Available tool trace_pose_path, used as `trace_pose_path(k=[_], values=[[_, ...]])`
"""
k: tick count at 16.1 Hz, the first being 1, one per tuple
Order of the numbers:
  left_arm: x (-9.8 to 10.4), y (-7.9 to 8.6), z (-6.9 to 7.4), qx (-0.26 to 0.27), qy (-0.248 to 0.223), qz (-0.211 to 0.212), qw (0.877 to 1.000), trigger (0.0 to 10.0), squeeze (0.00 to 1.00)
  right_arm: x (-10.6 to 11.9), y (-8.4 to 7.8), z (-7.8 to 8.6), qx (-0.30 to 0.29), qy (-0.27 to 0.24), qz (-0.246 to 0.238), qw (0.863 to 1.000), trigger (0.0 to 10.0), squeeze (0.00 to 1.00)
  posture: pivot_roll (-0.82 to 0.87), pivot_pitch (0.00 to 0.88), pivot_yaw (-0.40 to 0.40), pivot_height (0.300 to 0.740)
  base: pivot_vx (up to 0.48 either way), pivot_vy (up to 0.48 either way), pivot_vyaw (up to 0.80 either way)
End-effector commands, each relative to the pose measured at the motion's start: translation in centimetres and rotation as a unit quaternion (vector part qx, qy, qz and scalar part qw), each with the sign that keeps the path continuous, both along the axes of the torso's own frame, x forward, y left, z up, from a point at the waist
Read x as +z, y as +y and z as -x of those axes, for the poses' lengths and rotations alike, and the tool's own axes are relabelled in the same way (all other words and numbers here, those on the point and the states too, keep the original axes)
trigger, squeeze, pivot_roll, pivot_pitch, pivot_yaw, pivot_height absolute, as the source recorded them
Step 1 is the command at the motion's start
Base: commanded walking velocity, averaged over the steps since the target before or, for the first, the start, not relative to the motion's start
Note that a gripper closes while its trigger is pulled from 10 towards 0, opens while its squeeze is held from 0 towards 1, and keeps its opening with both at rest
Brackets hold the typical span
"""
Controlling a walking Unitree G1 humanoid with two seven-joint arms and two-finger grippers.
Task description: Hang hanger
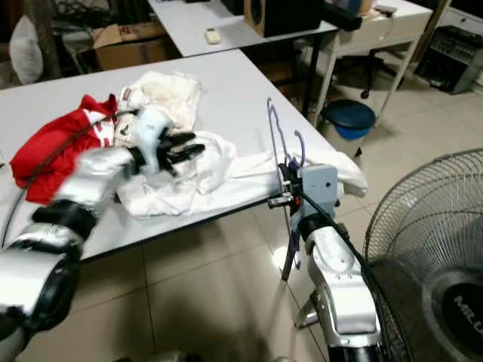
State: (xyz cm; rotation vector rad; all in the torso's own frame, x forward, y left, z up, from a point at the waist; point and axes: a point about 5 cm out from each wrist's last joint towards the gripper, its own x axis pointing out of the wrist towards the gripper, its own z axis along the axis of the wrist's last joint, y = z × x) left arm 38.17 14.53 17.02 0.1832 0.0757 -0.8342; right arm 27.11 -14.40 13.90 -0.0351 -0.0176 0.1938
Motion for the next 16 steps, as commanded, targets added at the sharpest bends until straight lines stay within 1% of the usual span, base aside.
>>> trace_pose_path(k=[1,2,3,4,5,6,7,10,11,12,13,14,16], values=[[0.7,0.5,0.1,-0.007,0.008,0.046,0.999,10.0,0.15,0.1,0.2,0.1,0.002,-0.007,0.002,1.000,10.0,0.00,-0.12,0.000,0.103,0.740,0.000,0.000,0.00],[0.7,1.3,0.2,0.010,0.016,0.053,0.998,10.0,0.00,0.1,0.2,0.0,0.001,-0.007,0.001,1.000,10.0,0.00,-0.11,0.000,0.104,0.740,0.000,0.000,0.00],[0.1,2.2,0.4,0.031,0.016,0.010,0.999,10.0,0.00,0.1,0.1,0.0,0.000,-0.008,0.000,1.000,10.0,0.00,-0.11,0.000,0.107,0.740,0.000,0.000,0.00],[-0.2,2.6,0.4,0.045,0.013,-0.015,0.999,10.0,0.00,0.1,0.2,0.0,-0.001,-0.008,0.000,1.000,10.0,0.00,-0.11,0.000,0.112,0.740,0.000,0.000,0.00],[-1.0,3.6,0.5,0.079,0.012,-0.068,0.994,10.0,0.00,0.1,0.3,-0.1,-0.002,-0.009,-0.002,1.000,10.0,0.00,-0.11,0.000,0.118,0.740,0.000,0.000,0.00],[-1.3,4.1,0.7,0.097,0.012,-0.092,0.991,10.0,0.00,0.1,0.4,-0.1,-0.004,-0.011,-0.005,1.000,10.0,0.00,-0.11,0.000,0.123,0.740,0.000,0.000,0.00],[-1.5,4.1,1.0,0.093,0.023,-0.081,0.992,10.0,0.00,0.1,0.5,-0.2,-0.005,-0.011,-0.006,1.000,10.0,0.00,-0.10,0.000,0.131,0.740,0.000,0.000,0.00],[-2.6,4.0,2.2,0.050,0.044,-0.116,0.991,10.0,0.00,-0.1,0.5,-0.2,-0.009,-0.012,-0.010,1.000,10.0,0.00,-0.10,0.000,0.135,0.740,0.000,0.000,0.00],[-2.9,4.1,2.4,0.044,0.048,-0.124,0.990,10.0,0.00,-0.1,0.6,-0.1,-0.009,-0.012,-0.010,1.000,10.0,0.00,-0.10,0.000,0.139,0.740,0.000,0.000,0.00],[-3.4,4.2,2.6,0.038,0.051,-0.144,0.988,10.0,0.00,-0.1,0.6,-0.1,-0.010,-0.012,-0.012,1.000,10.0,0.00,-0.10,0.000,0.139,0.740,0.000,0.000,0.00],[-3.8,4.3,2.7,0.042,0.057,-0.150,0.986,10.0,0.00,-0.1,0.7,-0.1,-0.009,-0.012,-0.012,1.000,10.0,0.00,-0.10,0.000,0.141,0.740,0.000,0.000,0.00],[-4.3,4.4,2.7,0.050,0.058,-0.166,0.983,10.0,0.00,-0.1,0.8,0.0,-0.010,-0.012,-0.012,1.000,10.0,0.00,-0.10,0.000,0.142,0.740,0.000,0.000,0.00],[-4.7,4.4,2.7,0.058,0.052,-0.188,0.979,10.0,0.00,-0.2,0.6,0.0,-0.012,-0.012,-0.013,1.000,10.0,0.00,-0.10,0.000,0.143,0.740,0.000,0.000,0.00]])
